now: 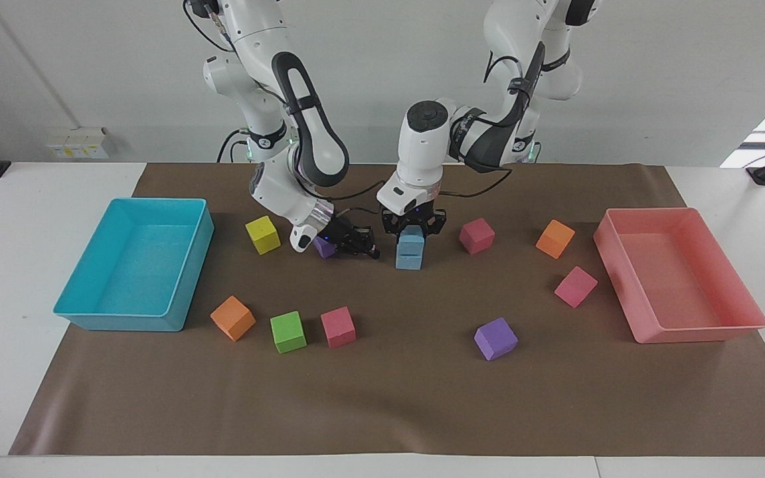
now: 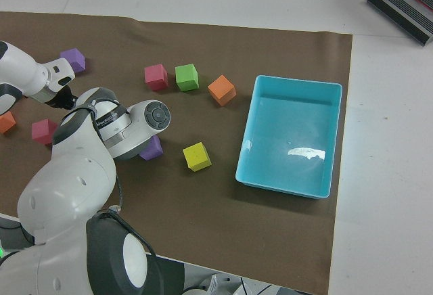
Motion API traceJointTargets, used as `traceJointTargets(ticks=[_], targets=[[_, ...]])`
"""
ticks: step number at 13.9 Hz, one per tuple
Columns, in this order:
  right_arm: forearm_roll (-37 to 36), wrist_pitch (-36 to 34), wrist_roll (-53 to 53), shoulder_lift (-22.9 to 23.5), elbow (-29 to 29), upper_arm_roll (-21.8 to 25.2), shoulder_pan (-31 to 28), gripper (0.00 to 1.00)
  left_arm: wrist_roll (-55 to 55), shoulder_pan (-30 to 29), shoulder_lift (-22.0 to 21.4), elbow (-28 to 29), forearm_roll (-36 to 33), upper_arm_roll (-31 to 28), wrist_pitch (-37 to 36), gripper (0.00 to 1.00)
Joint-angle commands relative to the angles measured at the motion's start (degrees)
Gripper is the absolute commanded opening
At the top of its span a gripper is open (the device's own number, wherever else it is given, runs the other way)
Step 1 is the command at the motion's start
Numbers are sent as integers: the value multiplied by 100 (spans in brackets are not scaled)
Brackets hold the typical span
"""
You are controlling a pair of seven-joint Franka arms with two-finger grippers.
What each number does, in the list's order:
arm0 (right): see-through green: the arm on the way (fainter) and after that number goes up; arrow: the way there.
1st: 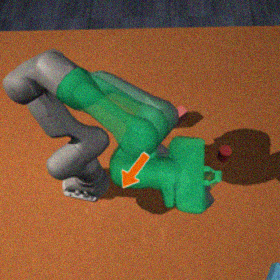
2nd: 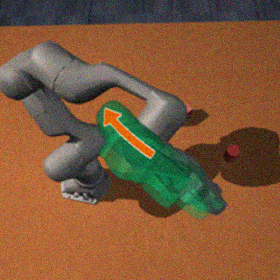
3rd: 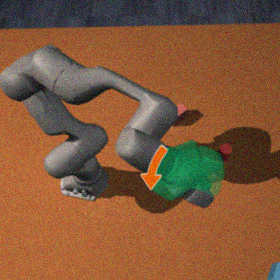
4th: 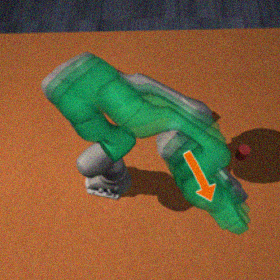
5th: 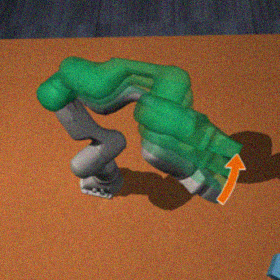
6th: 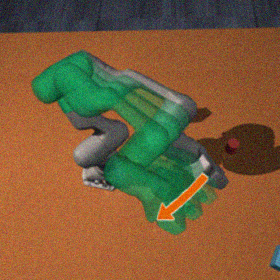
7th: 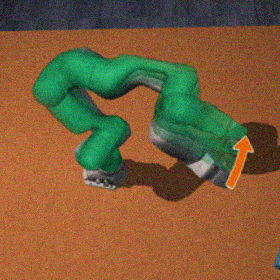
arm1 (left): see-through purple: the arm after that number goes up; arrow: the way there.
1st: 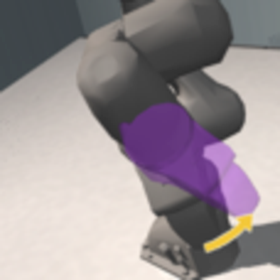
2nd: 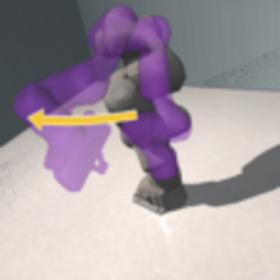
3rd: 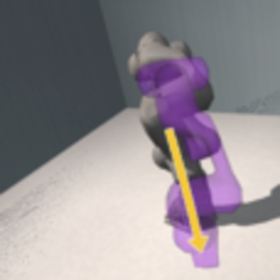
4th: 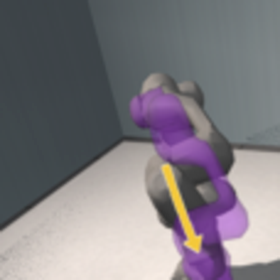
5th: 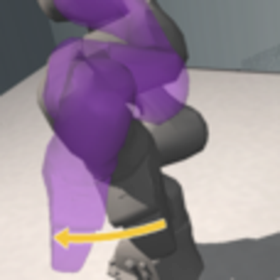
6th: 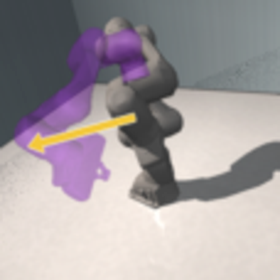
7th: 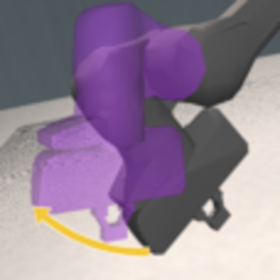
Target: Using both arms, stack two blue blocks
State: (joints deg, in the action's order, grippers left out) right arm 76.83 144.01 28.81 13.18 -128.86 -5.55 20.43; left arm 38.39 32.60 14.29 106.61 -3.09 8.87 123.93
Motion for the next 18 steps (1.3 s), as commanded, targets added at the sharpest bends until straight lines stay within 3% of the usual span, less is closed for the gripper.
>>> traceJointTargets(ticks=[1,18], targets=[[236,-49,265,-149,-122,-25,-39,0,-24,115,118,-141,-104,-96,-105,47],[245,-66,274,-149,-113,-25,-48,0,-7,123,206,-193,-95,-105,-141,47]])
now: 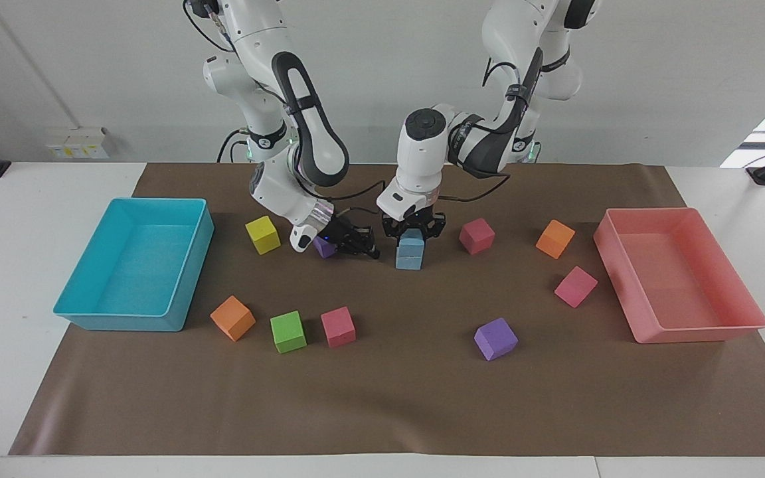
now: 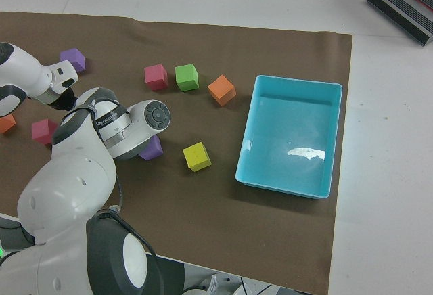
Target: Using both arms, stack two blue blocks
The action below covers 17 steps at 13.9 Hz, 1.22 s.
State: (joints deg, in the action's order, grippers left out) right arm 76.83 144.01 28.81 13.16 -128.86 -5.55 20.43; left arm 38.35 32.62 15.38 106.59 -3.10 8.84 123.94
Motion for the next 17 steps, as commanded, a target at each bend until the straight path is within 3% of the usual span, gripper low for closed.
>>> traceJointTargets(ticks=[1,3,7,12,14,17], targets=[[245,-66,274,-147,-113,-25,-48,0,-3,122,96,-192,-94,-101,-150,47],[280,-66,274,-147,-104,-25,-48,0,-3,122,96,-192,-94,-101,-107,49],[350,-66,274,-147,-104,-25,-39,0,6,113,96,-183,-94,-101,-89,67],[350,-58,283,-147,-104,-25,-31,0,6,122,96,-174,-94,-101,-115,76],[350,-58,283,-147,-104,-25,-30,0,6,122,96,-183,-86,-101,-133,89],[350,-58,283,-156,-104,-25,-30,0,32,113,26,-218,-51,-101,-177,97]])
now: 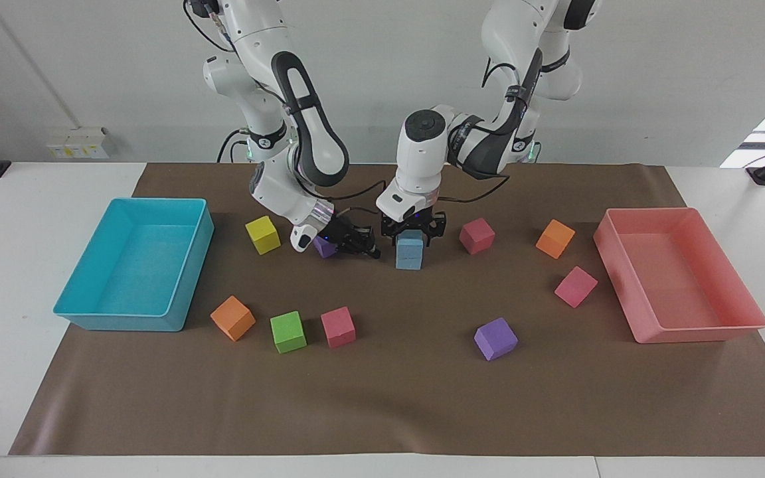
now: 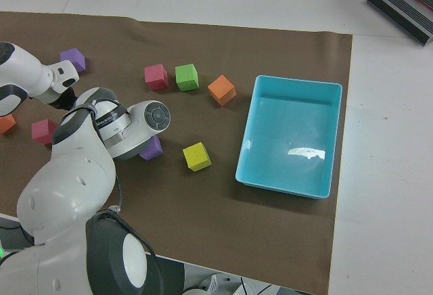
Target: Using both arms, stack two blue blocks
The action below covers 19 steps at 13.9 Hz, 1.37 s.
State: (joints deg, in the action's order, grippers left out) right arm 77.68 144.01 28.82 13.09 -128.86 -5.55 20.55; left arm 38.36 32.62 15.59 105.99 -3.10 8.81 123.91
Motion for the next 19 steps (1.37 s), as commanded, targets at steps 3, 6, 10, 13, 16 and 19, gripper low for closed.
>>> traceJointTargets(ticks=[3,6,10,13,16,19], targets=[[265,-58,282,-149,-104,-25,-42,0,31,86,-21,-306,-50,-99,-402,100],[265,-58,282,-149,-95,-25,-42,0,13,25,-118,-578,-50,-117,-823,100],[265,-58,291,-140,-87,-25,-42,0,-30,-229,-424,-711,-77,-196,-1201,100],[265,-49,291,-175,-69,-25,-43,0,-31,-510,-811,-728,-68,-213,-1605,100],[265,-31,282,-306,-34,-16,-86,0,-74,-888,-988,-965,-94,-222,-2124,100],[248,39,273,-561,-34,2,-174,0,-880,-1380,-1277,-1001,-86,-222,-2633,100]])
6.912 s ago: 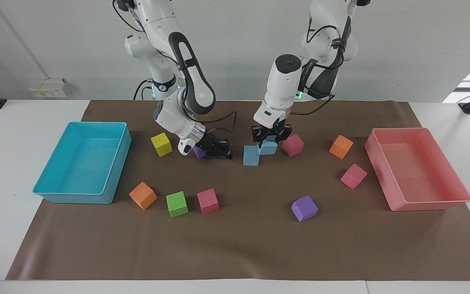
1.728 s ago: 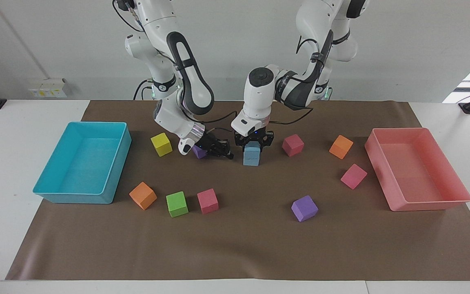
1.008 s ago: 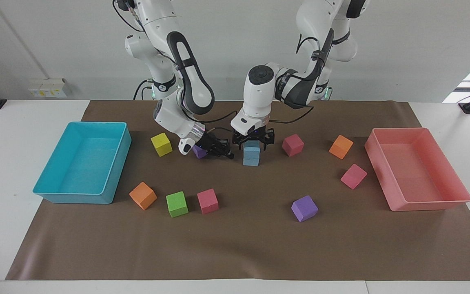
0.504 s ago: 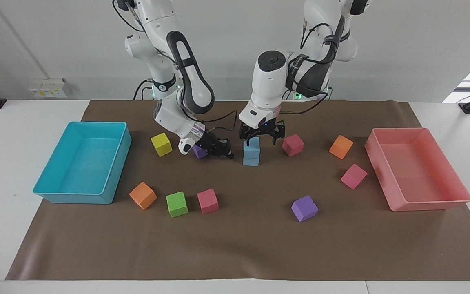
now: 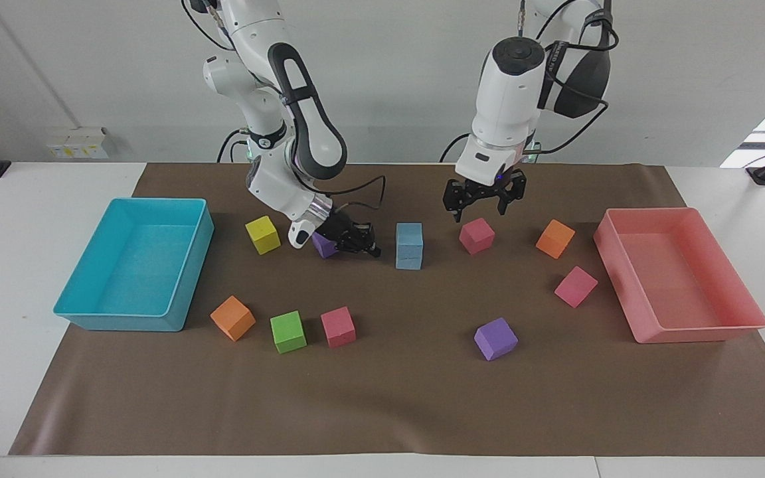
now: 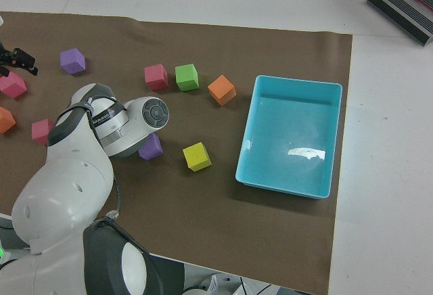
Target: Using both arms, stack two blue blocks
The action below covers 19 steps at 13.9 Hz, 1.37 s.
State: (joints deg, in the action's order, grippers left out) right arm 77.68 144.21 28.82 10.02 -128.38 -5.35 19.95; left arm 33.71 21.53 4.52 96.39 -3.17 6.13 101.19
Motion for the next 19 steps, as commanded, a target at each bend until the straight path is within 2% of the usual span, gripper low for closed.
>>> traceJointTargets(ticks=[1,5,9,16,19], targets=[[204,45,256,-325,-91,-18,-167,0,-697,-412,-249,-42,-79,46,-511,100],[169,765,273,-422,-109,-18,-114,0,-1647,-940,-426,-50,-70,20,-767,100],[169,784,264,-554,-144,-18,-176,0,-2307,-1362,-549,-199,-26,11,-1082,100],[55,766,212,-633,-65,-10,-368,0,-2633,-1731,-865,-261,-17,-24,-1259,100],[-558,714,-78,-870,-91,-18,-579,0,-2616,-1942,-953,-235,-9,-33,-1364,100]])
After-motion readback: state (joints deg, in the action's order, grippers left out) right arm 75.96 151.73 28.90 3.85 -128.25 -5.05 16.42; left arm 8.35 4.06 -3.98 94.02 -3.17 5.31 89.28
